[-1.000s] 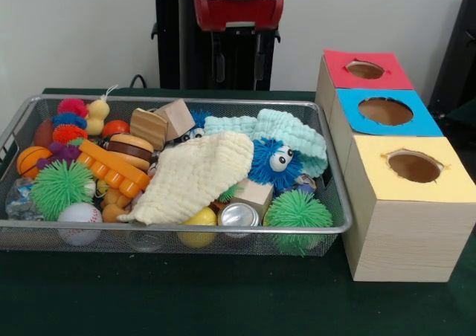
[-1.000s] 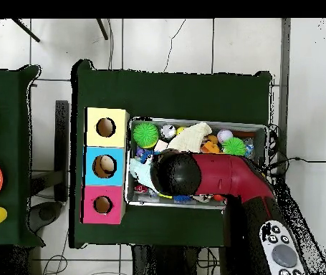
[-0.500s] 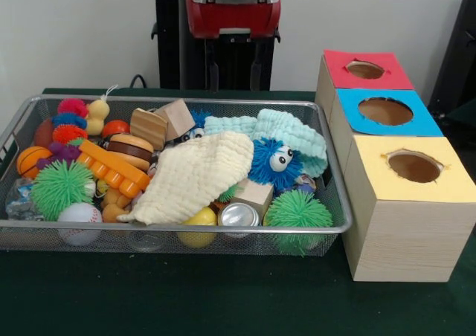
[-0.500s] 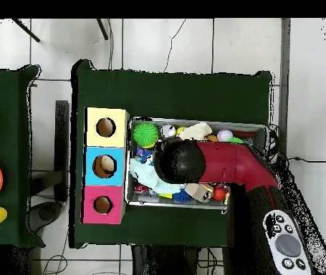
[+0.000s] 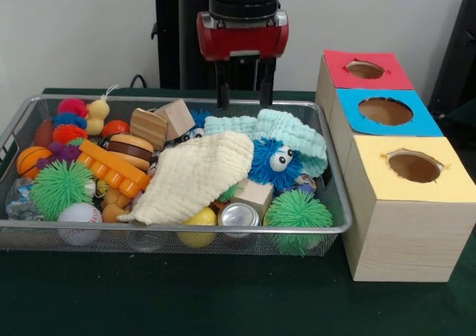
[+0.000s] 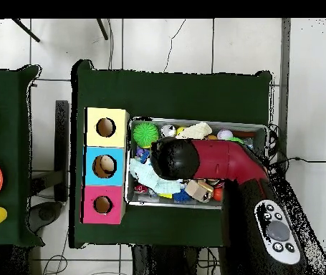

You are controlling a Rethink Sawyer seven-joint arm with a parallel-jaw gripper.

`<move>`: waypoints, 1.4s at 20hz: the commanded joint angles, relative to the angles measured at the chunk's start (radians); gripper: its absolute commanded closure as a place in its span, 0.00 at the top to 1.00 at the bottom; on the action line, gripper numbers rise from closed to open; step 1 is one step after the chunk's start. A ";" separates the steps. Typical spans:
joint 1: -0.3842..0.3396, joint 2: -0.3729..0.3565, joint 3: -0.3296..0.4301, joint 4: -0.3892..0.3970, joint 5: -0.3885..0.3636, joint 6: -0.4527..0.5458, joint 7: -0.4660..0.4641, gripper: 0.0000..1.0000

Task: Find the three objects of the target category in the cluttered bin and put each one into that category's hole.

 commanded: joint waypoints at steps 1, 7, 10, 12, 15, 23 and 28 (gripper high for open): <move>0.012 0.173 -0.012 -0.037 -0.073 -0.131 0.084 1.00; 0.049 0.225 -0.055 -0.073 -0.071 -0.169 0.107 1.00; 0.055 0.226 -0.065 -0.074 -0.064 -0.169 0.103 1.00; 0.060 0.241 -0.071 -0.089 -0.056 -0.166 0.097 1.00; 0.058 0.206 -0.071 -0.084 -0.035 -0.123 0.081 1.00; 0.058 0.135 -0.071 -0.059 -0.003 -0.051 0.071 1.00; 0.065 0.146 -0.072 -0.074 0.004 -0.048 0.077 1.00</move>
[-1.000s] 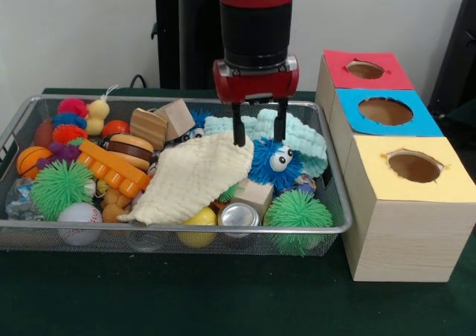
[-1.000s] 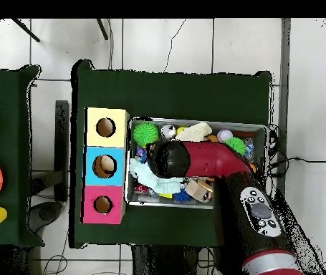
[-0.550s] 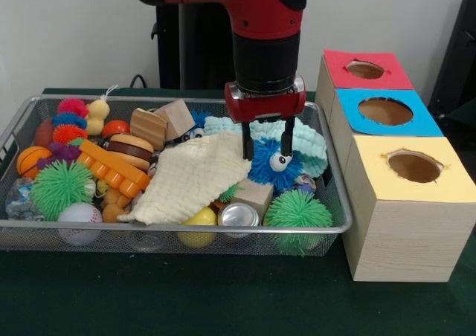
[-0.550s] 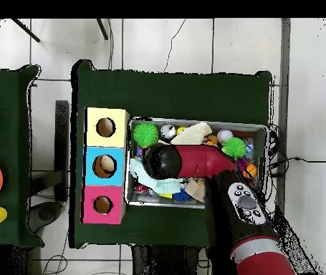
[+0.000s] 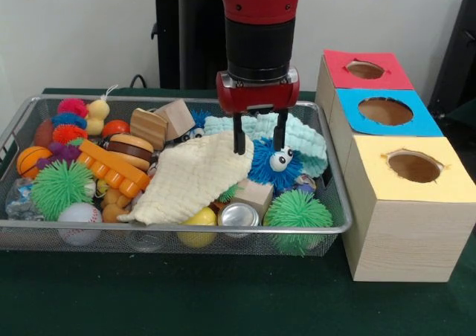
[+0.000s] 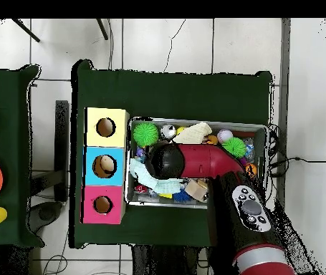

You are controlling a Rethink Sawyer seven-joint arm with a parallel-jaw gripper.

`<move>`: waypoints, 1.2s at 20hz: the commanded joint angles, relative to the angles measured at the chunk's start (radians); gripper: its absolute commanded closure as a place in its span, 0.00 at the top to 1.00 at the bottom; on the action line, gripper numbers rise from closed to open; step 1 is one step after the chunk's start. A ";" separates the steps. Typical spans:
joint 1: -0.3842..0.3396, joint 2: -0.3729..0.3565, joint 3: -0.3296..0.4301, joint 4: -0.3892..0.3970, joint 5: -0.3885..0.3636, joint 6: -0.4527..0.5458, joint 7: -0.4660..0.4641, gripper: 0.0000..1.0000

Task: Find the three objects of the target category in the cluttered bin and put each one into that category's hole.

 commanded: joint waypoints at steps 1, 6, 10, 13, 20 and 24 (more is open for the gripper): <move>0.001 -0.002 -0.011 -0.048 0.003 0.083 0.078 1.00; -0.003 0.016 -0.006 -0.049 0.001 0.061 0.079 1.00; -0.010 0.024 -0.007 -0.051 -0.006 0.047 0.074 1.00; -0.015 0.030 -0.008 -0.048 -0.012 0.036 0.072 1.00; -0.024 0.034 -0.004 -0.038 -0.015 0.025 0.067 1.00; -0.032 0.021 -0.003 -0.024 -0.015 0.027 0.062 1.00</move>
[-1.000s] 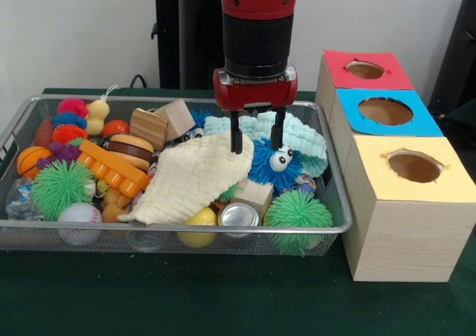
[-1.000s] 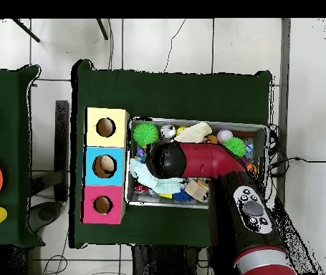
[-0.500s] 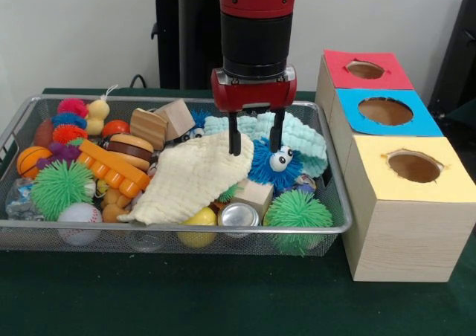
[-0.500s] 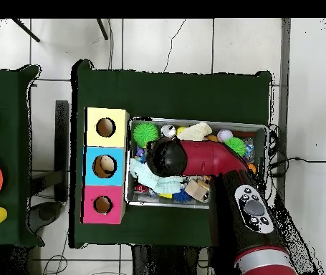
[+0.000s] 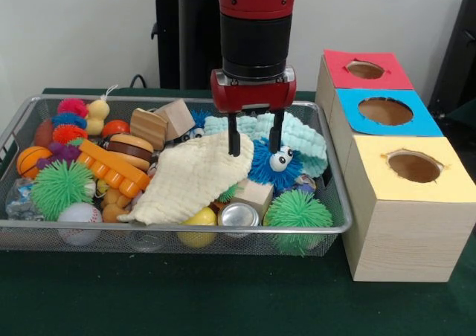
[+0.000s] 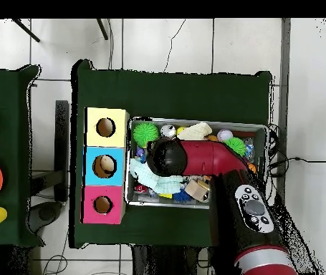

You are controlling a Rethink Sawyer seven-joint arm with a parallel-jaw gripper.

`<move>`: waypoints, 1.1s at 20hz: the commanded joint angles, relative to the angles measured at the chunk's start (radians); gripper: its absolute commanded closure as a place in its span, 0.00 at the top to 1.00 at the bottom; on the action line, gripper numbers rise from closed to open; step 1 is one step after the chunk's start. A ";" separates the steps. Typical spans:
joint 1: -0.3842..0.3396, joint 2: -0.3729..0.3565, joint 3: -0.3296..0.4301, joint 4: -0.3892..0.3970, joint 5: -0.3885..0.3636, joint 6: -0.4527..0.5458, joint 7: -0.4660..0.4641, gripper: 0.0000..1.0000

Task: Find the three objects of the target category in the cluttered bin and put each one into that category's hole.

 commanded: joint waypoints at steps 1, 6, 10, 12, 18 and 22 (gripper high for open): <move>-0.033 0.025 0.000 0.001 -0.015 0.027 0.060 1.00; -0.046 0.014 0.002 0.010 -0.019 0.031 0.048 1.00; -0.059 0.002 0.006 0.015 -0.020 0.042 0.033 1.00; -0.064 0.001 0.007 0.016 -0.023 0.042 0.029 1.00; -0.063 0.017 0.010 -0.012 -0.027 0.054 0.027 1.00; -0.063 0.014 0.010 -0.023 -0.026 0.069 0.024 1.00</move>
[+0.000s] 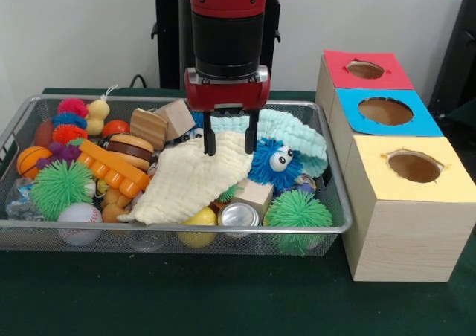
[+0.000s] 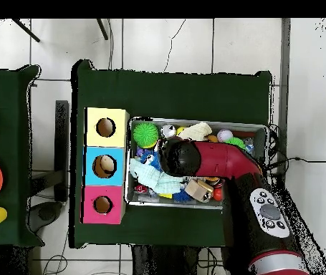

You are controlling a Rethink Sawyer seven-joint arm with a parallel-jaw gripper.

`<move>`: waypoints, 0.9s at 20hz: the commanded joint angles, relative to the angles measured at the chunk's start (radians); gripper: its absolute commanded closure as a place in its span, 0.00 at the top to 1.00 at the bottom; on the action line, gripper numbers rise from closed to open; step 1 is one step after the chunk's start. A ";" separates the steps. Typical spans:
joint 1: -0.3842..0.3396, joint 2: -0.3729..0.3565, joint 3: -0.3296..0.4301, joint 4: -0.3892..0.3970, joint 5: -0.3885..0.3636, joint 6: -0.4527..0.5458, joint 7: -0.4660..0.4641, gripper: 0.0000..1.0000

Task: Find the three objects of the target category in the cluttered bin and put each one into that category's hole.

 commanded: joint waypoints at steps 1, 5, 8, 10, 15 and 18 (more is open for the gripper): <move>-0.011 0.015 0.009 -0.021 -0.028 0.066 0.025 1.00; -0.008 0.015 0.004 -0.016 -0.032 0.056 0.032 1.00; -0.005 0.009 -0.004 -0.004 -0.036 0.043 0.041 1.00; -0.002 0.017 -0.007 -0.007 -0.039 0.036 0.046 1.00; 0.016 0.090 -0.011 -0.059 -0.050 -0.005 0.061 1.00; 0.028 0.139 -0.018 -0.092 -0.055 -0.034 0.071 1.00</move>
